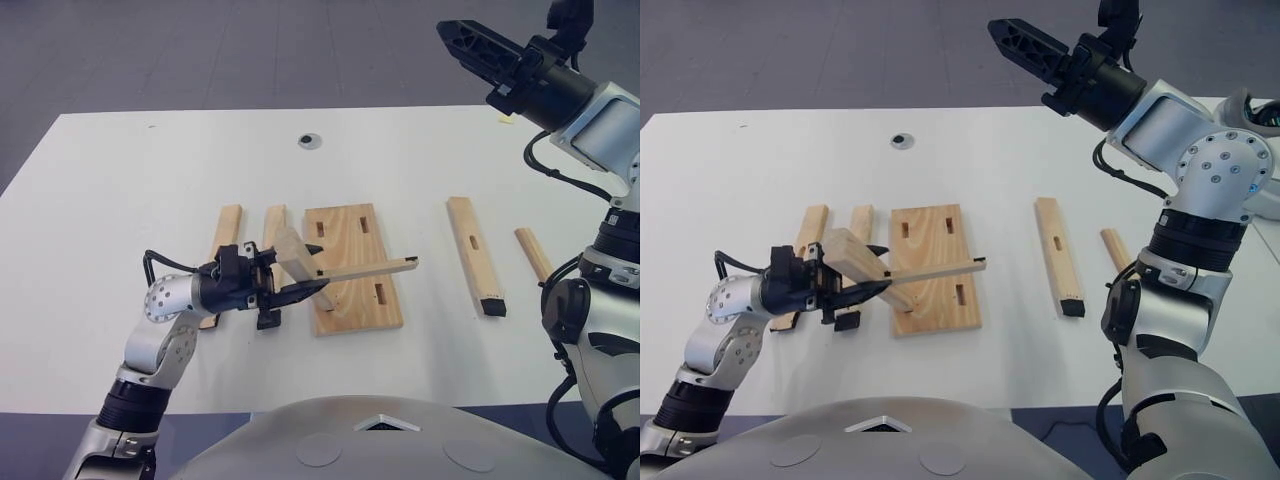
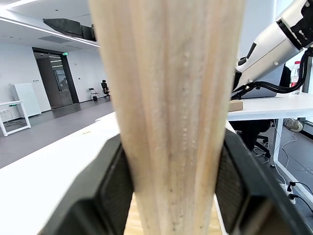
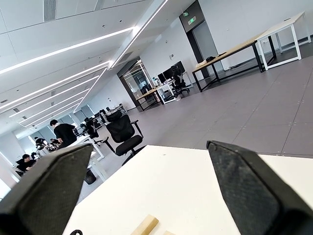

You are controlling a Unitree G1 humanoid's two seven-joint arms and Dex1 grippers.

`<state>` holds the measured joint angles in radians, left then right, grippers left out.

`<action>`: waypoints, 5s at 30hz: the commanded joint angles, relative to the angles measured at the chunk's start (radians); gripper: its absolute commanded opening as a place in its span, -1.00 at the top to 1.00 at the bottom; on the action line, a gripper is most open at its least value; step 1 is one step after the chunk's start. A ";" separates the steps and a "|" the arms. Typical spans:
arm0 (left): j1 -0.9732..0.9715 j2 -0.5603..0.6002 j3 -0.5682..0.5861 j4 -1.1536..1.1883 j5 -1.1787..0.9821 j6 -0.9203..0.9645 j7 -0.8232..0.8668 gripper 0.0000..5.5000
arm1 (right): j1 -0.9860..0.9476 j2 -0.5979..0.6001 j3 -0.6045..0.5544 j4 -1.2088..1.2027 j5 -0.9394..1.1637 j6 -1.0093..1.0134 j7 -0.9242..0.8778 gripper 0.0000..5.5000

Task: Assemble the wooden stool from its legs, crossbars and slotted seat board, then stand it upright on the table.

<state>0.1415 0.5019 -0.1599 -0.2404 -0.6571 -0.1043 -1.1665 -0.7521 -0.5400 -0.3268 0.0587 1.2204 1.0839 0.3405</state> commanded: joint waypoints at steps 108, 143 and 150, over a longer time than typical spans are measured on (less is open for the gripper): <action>-0.826 -0.164 0.312 0.256 -0.190 0.886 0.408 0.25 | 0.058 0.183 -0.023 -0.160 0.272 -0.052 -0.194 -0.58; -0.768 -0.222 0.287 0.198 -0.495 1.215 0.334 0.25 | 0.098 0.128 0.063 -0.160 0.476 -0.070 -0.137 0.21; -0.741 -0.227 0.259 0.179 -0.478 1.215 0.344 0.05 | 0.089 0.120 0.074 -0.159 0.405 -0.096 -0.143 0.23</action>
<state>-0.6133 0.2759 0.1094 -0.0507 -1.1305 1.1009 -0.8359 -0.6446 -0.4059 -0.2566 -0.0967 1.6784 1.0129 0.2046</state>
